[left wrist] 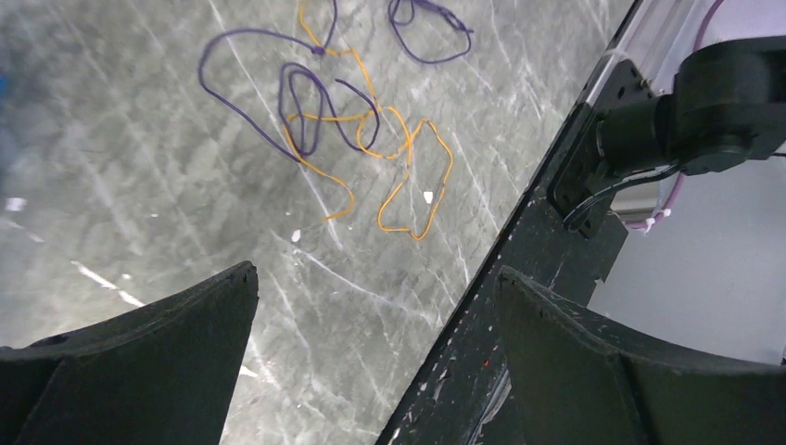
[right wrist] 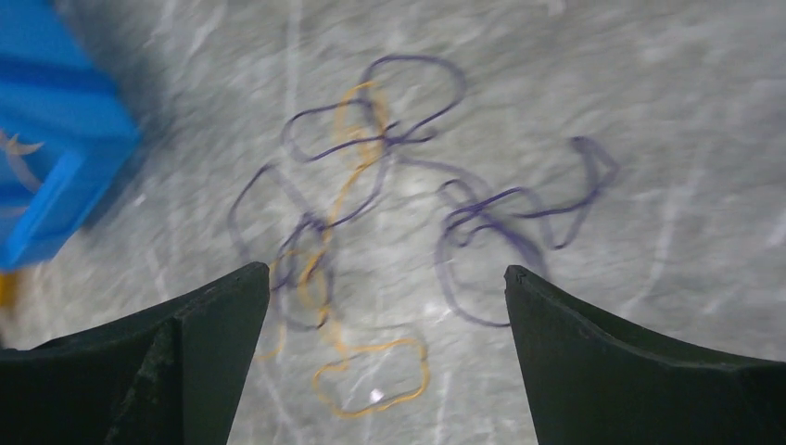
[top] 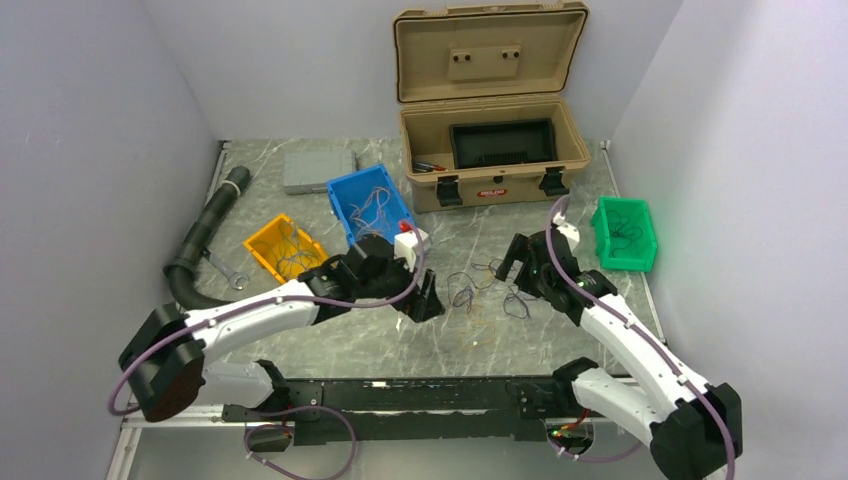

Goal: Untangle the cables
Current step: Untie the cable.

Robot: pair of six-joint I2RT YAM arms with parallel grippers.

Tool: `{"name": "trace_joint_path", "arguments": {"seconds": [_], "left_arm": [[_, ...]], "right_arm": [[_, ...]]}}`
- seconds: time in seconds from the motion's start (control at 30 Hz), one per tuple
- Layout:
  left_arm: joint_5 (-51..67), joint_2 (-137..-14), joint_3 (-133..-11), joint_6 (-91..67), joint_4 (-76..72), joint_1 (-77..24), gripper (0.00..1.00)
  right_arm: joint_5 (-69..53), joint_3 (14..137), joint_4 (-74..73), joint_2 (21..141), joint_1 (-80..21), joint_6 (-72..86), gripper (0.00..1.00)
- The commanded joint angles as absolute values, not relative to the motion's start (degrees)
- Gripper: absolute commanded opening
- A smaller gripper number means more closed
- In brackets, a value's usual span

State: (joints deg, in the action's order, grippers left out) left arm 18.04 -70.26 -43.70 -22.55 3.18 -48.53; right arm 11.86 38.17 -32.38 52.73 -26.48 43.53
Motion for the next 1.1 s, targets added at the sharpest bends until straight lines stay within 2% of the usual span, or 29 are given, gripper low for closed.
{"name": "trace_joint_path", "arguments": {"seconds": [0.0,0.1,0.3,0.4,0.63,0.67,0.77,0.8,1.07], "left_arm": [[13.4,-74.2,-45.3,-25.7,-3.4,-52.5,0.99],[13.1,-75.7,-45.8,-26.7,-4.7,-53.6,1.00],[9.6,-74.7,-47.9,-25.3,-0.3,-53.8,0.99],[6.8,-72.7,-49.0,-23.5,4.4,-53.9,1.00],[0.5,-68.1,-49.6,-21.5,9.5,-53.7,0.99],[0.2,-67.3,-49.8,-21.8,10.2,-53.6,0.99],[-4.3,-64.5,-50.2,-23.4,12.8,-53.3,0.99],[-4.9,-63.0,-50.2,-23.6,13.3,-53.2,1.00],[-9.4,-53.2,-48.7,-23.0,15.1,-52.5,0.99]], "right_arm": [[13.5,36.2,-33.3,55.1,-19.5,38.8,1.00],[10.0,34.3,-28.5,57.5,-18.1,35.0,1.00],[12.2,36.4,-26.6,69.9,-18.2,33.6,1.00],[13.0,36.0,-24.8,72.8,-18.3,33.6,0.94],[12.9,35.7,-22.4,76.7,-19.4,33.3,0.56],[13.3,36.5,-23.0,77.2,-20.0,33.0,0.48],[13.8,37.9,-24.2,75.9,-21.2,31.8,0.08],[13.5,38.3,-24.6,74.8,-21.3,31.3,0.00],[3.9,46.4,-31.9,58.9,-21.2,25.1,0.00]]}}
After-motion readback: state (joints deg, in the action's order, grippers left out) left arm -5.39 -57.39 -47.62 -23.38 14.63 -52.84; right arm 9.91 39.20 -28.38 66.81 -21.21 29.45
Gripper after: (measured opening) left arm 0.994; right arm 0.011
